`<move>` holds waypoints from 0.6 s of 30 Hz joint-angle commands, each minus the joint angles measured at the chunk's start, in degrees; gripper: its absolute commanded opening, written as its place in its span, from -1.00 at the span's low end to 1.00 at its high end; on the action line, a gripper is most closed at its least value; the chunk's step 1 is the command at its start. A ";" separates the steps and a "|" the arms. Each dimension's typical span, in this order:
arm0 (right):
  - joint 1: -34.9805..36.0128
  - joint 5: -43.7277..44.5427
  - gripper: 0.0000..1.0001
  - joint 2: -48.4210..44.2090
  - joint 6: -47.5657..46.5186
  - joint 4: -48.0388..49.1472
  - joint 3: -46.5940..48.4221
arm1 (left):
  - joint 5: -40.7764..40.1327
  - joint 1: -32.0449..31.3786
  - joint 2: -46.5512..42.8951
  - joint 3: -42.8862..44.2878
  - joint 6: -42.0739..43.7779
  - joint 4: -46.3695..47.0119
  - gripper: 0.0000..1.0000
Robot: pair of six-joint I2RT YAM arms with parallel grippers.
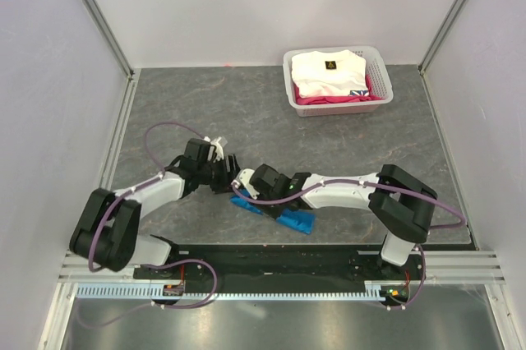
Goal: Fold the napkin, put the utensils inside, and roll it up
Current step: Roll the napkin with the utensil
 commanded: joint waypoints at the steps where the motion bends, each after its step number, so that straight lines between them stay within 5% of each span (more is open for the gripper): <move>1: -1.96 -13.35 -0.50 3.68 1.66 -3.49 -2.21 | -10.56 0.49 -9.20 -0.37 1.31 -3.36 0.46; 8: -8.90 -26.53 -0.53 2.71 2.46 -2.61 -1.77 | -11.55 0.67 -19.84 -8.01 0.17 0.66 0.47; 18: -16.63 -47.19 -0.56 9.74 2.37 -2.17 1.65 | -0.30 0.67 -19.68 -15.13 -2.82 15.08 0.33</move>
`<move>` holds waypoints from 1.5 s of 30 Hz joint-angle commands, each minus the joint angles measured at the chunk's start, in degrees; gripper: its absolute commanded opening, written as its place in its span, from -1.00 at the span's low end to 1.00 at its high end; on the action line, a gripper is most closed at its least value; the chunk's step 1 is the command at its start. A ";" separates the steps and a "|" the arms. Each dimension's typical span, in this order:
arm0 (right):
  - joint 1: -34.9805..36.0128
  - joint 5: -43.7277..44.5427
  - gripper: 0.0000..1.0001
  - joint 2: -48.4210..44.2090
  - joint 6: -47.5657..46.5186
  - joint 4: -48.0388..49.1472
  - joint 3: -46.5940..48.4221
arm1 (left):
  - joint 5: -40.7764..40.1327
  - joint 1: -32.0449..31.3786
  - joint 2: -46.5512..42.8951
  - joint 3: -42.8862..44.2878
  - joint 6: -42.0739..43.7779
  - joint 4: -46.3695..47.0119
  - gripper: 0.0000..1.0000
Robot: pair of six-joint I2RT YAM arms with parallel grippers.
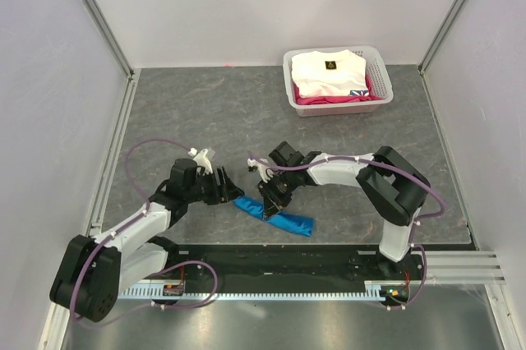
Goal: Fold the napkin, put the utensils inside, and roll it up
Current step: Roll the napkin with the utensil
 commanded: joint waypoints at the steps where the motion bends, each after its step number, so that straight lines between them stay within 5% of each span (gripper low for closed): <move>1: -2.71 -11.42 -0.55 4.95 -0.49 -2.39 1.41 | 4.84 0.19 1.37 -0.93 -1.90 9.34 0.33; 13: -6.85 -20.22 -0.59 14.36 -1.02 -2.39 5.28 | 7.04 0.28 13.76 -1.90 -2.52 18.03 0.03; 22: -6.94 -9.96 -0.48 8.59 0.21 -5.01 7.39 | 4.76 0.19 19.39 2.32 -1.38 13.31 -0.96; 25: -6.15 -2.14 -0.37 3.06 0.12 -7.39 8.36 | 4.67 0.19 20.80 4.69 -1.20 8.92 -0.96; 29: -1.86 12.44 0.11 -4.69 -0.75 -7.75 7.23 | 4.85 0.19 24.04 9.08 -0.41 2.94 -0.96; 34: 8.33 34.65 0.42 -11.55 -2.51 -3.10 2.57 | 6.33 0.36 26.86 11.46 -0.24 -0.23 -0.96; 37: 13.35 43.21 0.47 -12.35 -3.66 -1.51 -0.07 | 7.30 0.36 28.27 12.87 0.38 -1.90 -0.96; 45: 18.37 48.06 0.49 -6.82 -5.59 -0.89 -0.08 | 8.71 0.36 29.86 14.45 0.82 -2.78 -0.96</move>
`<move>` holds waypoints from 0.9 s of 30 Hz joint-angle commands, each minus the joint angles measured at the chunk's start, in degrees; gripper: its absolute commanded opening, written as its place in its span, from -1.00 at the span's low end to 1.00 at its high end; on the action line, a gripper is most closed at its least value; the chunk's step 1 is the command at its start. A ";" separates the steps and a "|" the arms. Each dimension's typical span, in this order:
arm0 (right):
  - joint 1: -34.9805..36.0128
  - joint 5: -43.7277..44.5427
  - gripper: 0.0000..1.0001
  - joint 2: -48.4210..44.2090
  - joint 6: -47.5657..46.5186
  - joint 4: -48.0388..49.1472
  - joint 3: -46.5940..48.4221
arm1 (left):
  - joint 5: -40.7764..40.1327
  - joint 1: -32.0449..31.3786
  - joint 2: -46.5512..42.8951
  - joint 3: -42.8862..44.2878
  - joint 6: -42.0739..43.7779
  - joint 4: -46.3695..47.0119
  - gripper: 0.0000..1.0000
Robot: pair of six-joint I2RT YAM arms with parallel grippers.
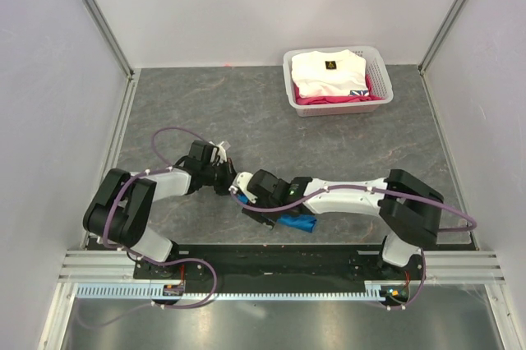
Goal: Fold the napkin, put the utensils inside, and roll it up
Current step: Roll the napkin with the utensil
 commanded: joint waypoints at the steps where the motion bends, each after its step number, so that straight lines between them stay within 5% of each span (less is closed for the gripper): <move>1: 0.82 6.10 0.48 3.13 -1.66 2.04 -0.03 | -0.16 0.10 0.98 0.75 2.76 -2.96 -0.96; 5: 0.73 7.50 0.38 5.59 -2.01 2.13 0.05 | 0.89 0.10 0.89 1.10 3.55 -2.96 -0.96; 8: 0.21 6.90 0.06 7.26 -1.83 0.55 0.75 | 1.86 0.01 0.63 1.36 4.00 -2.96 -0.90; 15: -3.39 -4.33 -0.45 8.58 -0.34 -2.61 0.76 | -2.35 0.10 -5.51 2.59 4.43 -6.03 0.05; 20: -8.05 -15.94 -0.56 7.53 1.42 -3.76 1.98 | -9.90 0.10 -12.45 2.16 5.14 -9.11 0.31; 27: -14.64 -31.33 -0.57 10.16 0.45 -5.08 4.62 | -10.37 0.19 -17.39 -1.44 5.14 -6.15 0.34</move>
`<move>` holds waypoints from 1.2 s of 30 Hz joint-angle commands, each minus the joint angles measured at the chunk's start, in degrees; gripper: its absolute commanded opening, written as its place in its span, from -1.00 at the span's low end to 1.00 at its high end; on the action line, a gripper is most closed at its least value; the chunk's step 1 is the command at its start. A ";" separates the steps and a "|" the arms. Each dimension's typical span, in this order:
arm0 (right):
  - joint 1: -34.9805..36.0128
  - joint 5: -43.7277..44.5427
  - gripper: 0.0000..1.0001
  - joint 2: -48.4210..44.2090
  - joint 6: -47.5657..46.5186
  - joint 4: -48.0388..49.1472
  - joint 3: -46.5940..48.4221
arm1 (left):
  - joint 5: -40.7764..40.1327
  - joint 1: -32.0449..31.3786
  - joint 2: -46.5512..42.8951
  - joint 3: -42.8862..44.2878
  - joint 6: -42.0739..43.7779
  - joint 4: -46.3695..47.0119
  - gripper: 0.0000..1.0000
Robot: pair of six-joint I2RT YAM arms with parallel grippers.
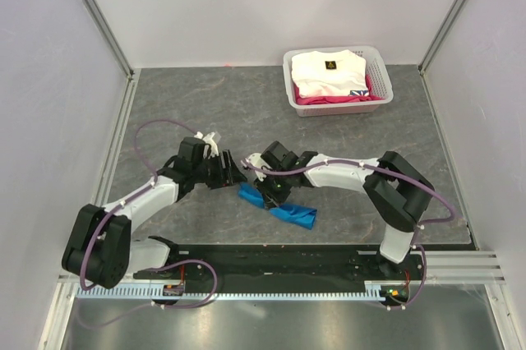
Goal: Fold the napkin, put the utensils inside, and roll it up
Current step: Roll the napkin with the utensil
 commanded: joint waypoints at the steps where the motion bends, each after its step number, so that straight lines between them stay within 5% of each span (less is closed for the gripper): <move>1: -2.32 -12.84 -0.57 4.80 -0.25 -4.51 1.67 | 1.33 0.10 -2.20 -2.80 1.51 4.06 0.34; 9: -7.15 -23.58 -0.60 9.73 -1.57 -3.99 3.34 | 7.15 0.10 3.50 -5.62 -1.04 13.11 0.15; 15: -9.35 -27.89 -0.59 11.93 -2.01 -3.72 4.40 | 8.12 0.10 7.11 -5.97 -1.83 16.02 -0.36; 19: -9.53 -26.93 -0.55 11.06 -1.40 -3.98 5.36 | 7.59 0.10 10.71 -4.83 -2.09 14.80 -0.96; 20: -9.44 -26.23 -0.52 10.62 -1.22 -4.07 5.63 | 7.68 0.19 12.03 -3.96 -2.01 13.57 -0.96; 23: -9.44 -22.11 -0.29 7.11 -0.69 -5.04 6.24 | 7.24 0.10 13.96 -1.93 -1.48 11.37 -0.96; 25: -9.01 -17.36 0.09 3.86 -0.69 -5.91 6.51 | 7.24 0.10 14.93 -0.36 -1.13 9.17 -0.96; 29: -4.81 -6.39 0.51 -1.94 -1.30 -6.10 5.72 | 8.38 0.19 17.83 2.37 0.36 6.27 -0.96; 36: 6.99 20.87 0.70 -5.91 -3.67 -4.08 2.21 | 12.07 0.28 24.34 7.47 2.21 1.43 -0.96</move>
